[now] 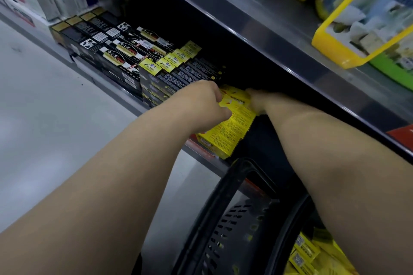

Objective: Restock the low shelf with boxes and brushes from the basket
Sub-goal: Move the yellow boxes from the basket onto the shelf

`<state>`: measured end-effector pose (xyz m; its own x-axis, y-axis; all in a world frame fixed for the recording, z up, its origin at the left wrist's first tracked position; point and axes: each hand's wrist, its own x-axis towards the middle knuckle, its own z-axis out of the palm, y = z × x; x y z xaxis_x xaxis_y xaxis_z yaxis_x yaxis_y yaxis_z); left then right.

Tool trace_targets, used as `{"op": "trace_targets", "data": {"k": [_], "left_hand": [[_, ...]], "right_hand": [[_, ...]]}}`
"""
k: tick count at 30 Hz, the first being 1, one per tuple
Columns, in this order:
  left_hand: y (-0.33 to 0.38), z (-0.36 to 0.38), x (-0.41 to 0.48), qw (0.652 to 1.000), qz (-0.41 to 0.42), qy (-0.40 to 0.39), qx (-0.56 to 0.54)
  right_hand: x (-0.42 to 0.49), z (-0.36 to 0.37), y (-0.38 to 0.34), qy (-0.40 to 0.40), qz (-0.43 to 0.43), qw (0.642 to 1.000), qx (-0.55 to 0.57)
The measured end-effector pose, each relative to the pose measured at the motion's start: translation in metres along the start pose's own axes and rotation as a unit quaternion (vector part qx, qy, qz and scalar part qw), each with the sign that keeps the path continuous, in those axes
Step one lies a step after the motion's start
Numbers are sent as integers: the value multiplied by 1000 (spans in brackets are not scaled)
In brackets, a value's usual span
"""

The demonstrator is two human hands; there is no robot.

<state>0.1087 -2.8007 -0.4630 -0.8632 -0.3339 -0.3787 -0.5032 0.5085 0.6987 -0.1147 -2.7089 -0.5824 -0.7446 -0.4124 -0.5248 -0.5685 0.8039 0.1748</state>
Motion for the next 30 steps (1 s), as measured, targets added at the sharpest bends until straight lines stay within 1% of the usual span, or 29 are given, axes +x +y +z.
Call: {"op": "trace_targets", "data": {"k": [4, 7, 10, 13, 15, 17, 19, 21, 24, 25, 27, 30], "left_hand": [[1, 2, 3, 1000, 4, 1, 2], [1, 2, 3, 1000, 5, -1, 3], [2, 3, 3, 1000, 12, 1, 6], [7, 3, 0, 1000, 26, 6, 5], [11, 4, -5, 999, 39, 5, 3], [18, 6, -13, 999, 51, -5, 13], [28, 10, -23, 996, 71, -23, 43], [40, 18, -36, 990, 104, -39, 88], [56, 34, -61, 976, 162, -36, 144], [60, 42, -70, 970, 185, -28, 155], [68, 59, -86, 957, 240, -17, 162], [78, 86, -106, 939, 308, -41, 149]], "right_hand": [[-1, 6, -4, -24, -15, 1000, -1], [-1, 6, -5, -60, -40, 997, -13], [-8, 3, -8, -60, -49, 997, -24], [-23, -8, -18, -47, -84, 992, -80], [-42, -24, -32, -52, -119, 988, -80], [-69, -41, -42, -35, -157, 985, -55], [-106, -57, -40, 6, -185, 983, -5], [-149, -63, -25, 58, -198, 975, 78], [-213, -58, 17, 132, -213, 943, 220], [-235, -54, 34, 135, -215, 931, 263], [-274, -42, 67, 110, -214, 908, 343], [-316, -5, 106, 70, -174, 892, 412]]}}
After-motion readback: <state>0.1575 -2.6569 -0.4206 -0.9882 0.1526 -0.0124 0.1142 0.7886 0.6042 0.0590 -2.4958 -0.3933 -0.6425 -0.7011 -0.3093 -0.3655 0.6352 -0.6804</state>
